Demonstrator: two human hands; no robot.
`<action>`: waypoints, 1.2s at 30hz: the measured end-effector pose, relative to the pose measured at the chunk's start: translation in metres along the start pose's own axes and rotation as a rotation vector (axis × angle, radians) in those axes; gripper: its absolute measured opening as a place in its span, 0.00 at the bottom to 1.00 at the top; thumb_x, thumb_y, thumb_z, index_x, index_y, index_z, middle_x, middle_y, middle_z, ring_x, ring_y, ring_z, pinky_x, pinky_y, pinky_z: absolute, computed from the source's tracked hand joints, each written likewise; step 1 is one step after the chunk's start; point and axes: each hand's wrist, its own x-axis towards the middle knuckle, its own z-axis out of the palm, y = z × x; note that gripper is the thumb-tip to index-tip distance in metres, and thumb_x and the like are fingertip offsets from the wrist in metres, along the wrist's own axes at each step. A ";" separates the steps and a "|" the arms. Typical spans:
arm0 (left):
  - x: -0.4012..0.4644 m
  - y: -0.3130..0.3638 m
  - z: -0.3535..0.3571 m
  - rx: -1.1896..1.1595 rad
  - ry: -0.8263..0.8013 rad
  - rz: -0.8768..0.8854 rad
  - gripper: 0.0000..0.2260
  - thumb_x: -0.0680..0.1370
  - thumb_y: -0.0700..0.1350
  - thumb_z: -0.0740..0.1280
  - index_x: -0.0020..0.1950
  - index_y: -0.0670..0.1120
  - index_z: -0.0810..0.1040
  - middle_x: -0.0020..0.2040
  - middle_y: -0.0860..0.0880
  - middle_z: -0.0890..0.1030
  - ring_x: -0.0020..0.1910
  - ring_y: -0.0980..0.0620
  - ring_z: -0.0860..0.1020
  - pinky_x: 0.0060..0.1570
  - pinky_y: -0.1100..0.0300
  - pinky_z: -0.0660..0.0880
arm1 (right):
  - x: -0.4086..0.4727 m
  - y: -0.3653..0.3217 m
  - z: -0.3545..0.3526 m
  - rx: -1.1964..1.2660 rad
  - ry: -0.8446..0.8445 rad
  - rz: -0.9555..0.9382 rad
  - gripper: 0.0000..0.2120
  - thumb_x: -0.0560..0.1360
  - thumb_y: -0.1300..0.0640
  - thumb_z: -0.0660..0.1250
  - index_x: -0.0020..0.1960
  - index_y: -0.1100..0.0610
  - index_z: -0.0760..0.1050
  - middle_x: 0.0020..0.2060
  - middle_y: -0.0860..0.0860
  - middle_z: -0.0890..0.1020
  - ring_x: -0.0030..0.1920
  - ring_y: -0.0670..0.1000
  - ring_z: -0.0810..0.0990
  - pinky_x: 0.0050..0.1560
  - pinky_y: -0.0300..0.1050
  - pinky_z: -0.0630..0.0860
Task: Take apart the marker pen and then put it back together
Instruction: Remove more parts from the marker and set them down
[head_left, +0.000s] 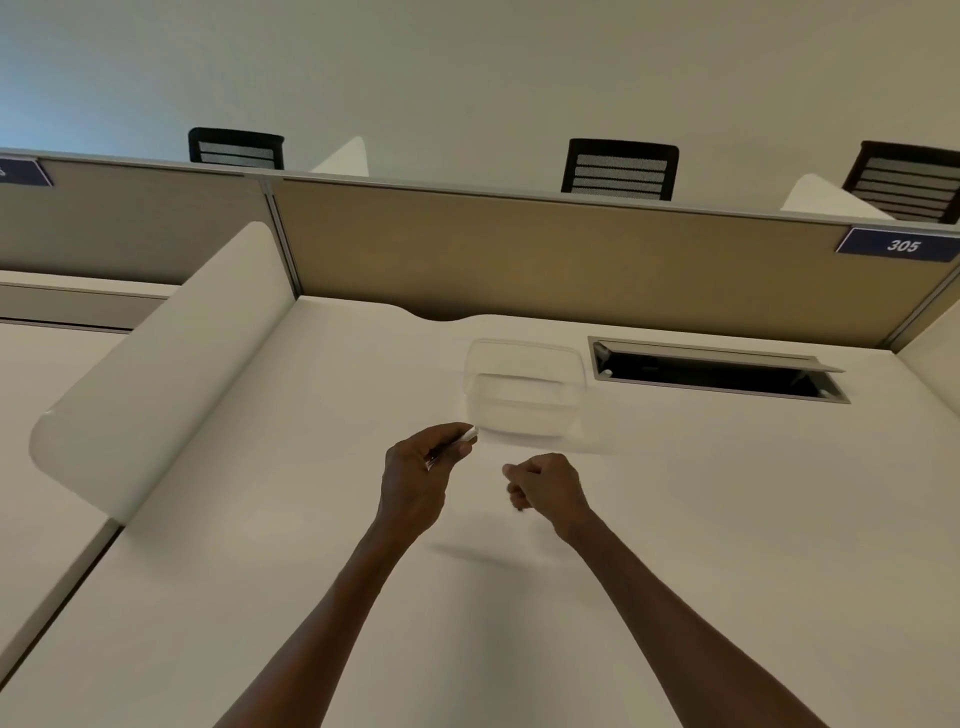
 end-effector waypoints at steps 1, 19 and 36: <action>0.000 0.003 0.001 0.004 -0.006 0.002 0.09 0.76 0.38 0.71 0.53 0.49 0.84 0.46 0.58 0.86 0.48 0.62 0.82 0.47 0.73 0.74 | -0.004 -0.003 0.001 0.074 -0.070 0.027 0.16 0.74 0.55 0.71 0.44 0.70 0.79 0.38 0.62 0.85 0.32 0.53 0.82 0.44 0.46 0.83; -0.015 0.047 0.031 -0.081 -0.044 0.088 0.08 0.78 0.37 0.67 0.53 0.47 0.82 0.49 0.55 0.86 0.52 0.58 0.82 0.47 0.70 0.76 | -0.014 -0.024 -0.002 0.964 -0.356 0.330 0.09 0.72 0.66 0.73 0.47 0.70 0.77 0.39 0.65 0.84 0.39 0.58 0.86 0.34 0.41 0.82; -0.008 0.044 0.041 -0.051 -0.122 0.185 0.13 0.77 0.35 0.69 0.59 0.46 0.81 0.57 0.53 0.84 0.56 0.57 0.81 0.55 0.66 0.76 | -0.013 -0.029 -0.030 1.205 -0.343 0.396 0.03 0.72 0.70 0.70 0.45 0.70 0.78 0.39 0.65 0.83 0.34 0.56 0.85 0.27 0.40 0.81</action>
